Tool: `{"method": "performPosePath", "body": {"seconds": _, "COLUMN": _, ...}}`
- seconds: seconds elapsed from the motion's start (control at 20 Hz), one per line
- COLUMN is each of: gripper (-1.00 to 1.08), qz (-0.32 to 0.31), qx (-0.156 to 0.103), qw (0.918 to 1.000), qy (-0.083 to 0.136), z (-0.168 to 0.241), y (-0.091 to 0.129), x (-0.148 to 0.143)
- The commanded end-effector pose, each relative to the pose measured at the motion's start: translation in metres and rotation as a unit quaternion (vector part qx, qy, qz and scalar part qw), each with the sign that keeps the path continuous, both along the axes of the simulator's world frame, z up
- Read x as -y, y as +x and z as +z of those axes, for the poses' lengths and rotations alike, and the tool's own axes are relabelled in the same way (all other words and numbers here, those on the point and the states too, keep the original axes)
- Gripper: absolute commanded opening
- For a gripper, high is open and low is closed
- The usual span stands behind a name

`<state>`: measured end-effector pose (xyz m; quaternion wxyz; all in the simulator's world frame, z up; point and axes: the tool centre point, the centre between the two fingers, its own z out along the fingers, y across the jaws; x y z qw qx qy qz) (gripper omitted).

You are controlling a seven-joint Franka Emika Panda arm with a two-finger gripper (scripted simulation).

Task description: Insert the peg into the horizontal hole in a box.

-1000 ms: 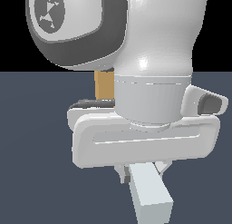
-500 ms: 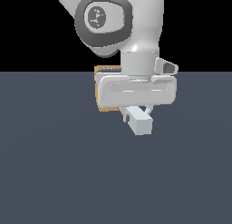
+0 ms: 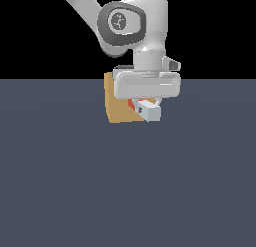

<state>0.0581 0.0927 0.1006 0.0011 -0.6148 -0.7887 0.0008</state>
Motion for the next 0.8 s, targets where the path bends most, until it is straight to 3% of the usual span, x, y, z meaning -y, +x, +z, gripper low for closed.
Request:
{"method": "performPosePath", "body": {"seconds": 0.0, "gripper": -1.00, "qz": 0.001, "qx": 0.001, "qw": 1.0000, "qy": 0.000, "z": 0.0043, "y": 0.0018, "x": -0.0082}}
{"method": "performPosePath", "body": {"seconds": 0.75, "gripper": -1.00, "qz": 0.002, "qx": 0.001, "qw": 1.0000, "qy": 0.000, "z": 0.0037, "y": 0.0032, "x": -0.0083}}
